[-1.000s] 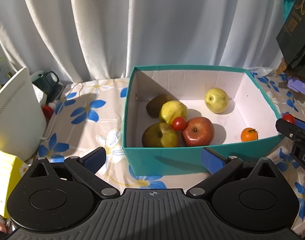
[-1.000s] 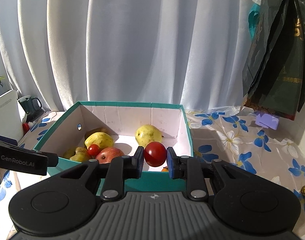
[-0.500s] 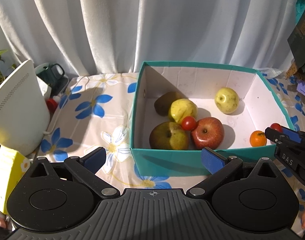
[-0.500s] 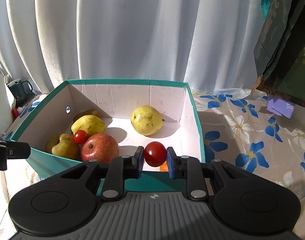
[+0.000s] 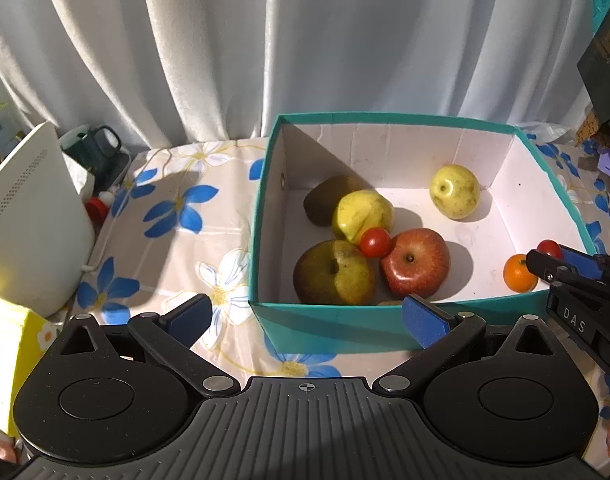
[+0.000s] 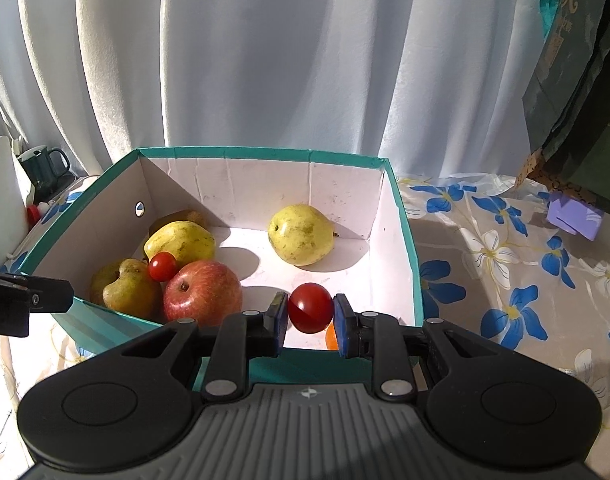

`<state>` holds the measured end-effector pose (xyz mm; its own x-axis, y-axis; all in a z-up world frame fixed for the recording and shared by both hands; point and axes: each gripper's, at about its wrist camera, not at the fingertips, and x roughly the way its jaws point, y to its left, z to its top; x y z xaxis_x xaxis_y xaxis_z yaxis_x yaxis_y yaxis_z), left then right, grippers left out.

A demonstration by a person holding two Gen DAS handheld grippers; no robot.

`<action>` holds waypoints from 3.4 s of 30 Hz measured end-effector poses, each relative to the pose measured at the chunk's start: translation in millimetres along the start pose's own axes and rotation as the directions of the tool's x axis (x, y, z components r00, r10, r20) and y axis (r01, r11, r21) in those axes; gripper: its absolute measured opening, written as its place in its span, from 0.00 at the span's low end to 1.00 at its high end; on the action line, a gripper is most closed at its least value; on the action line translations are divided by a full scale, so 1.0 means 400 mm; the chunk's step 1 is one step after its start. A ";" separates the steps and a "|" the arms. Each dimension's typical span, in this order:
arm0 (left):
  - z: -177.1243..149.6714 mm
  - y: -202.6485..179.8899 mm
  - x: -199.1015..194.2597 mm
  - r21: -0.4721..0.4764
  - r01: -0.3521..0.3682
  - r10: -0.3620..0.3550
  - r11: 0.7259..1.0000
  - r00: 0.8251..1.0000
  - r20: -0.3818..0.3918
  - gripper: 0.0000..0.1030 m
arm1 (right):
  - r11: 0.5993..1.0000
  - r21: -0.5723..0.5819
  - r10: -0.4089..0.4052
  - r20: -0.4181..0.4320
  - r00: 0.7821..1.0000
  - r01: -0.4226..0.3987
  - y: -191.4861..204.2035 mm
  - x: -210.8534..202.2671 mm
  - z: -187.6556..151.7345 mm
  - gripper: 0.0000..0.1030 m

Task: Organize fruits

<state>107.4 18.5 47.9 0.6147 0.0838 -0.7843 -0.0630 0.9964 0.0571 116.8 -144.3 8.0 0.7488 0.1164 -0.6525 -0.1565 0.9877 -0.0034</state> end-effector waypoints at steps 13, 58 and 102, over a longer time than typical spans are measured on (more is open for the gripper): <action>0.001 -0.003 0.009 0.013 0.019 -0.019 1.000 0.999 -0.027 1.00 | 1.000 0.025 -0.005 -0.058 0.998 0.006 -0.002 0.011 0.016 0.83; 0.054 -0.060 0.032 0.177 -0.015 0.054 0.984 0.974 -0.218 1.00 | 0.998 -0.015 -0.064 -0.531 0.845 0.066 0.016 0.027 0.067 1.00; 0.071 -0.089 0.097 0.269 -0.021 0.104 0.963 0.948 -0.300 1.00 | 0.995 -0.078 -0.102 -0.606 0.789 0.068 0.009 0.099 0.082 1.00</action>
<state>155.9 -13.2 33.2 0.3406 0.1788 -0.9231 0.1377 0.9617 0.2371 167.2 -132.7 6.9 0.2163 -0.0722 -0.9737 -0.1551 0.9821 -0.1073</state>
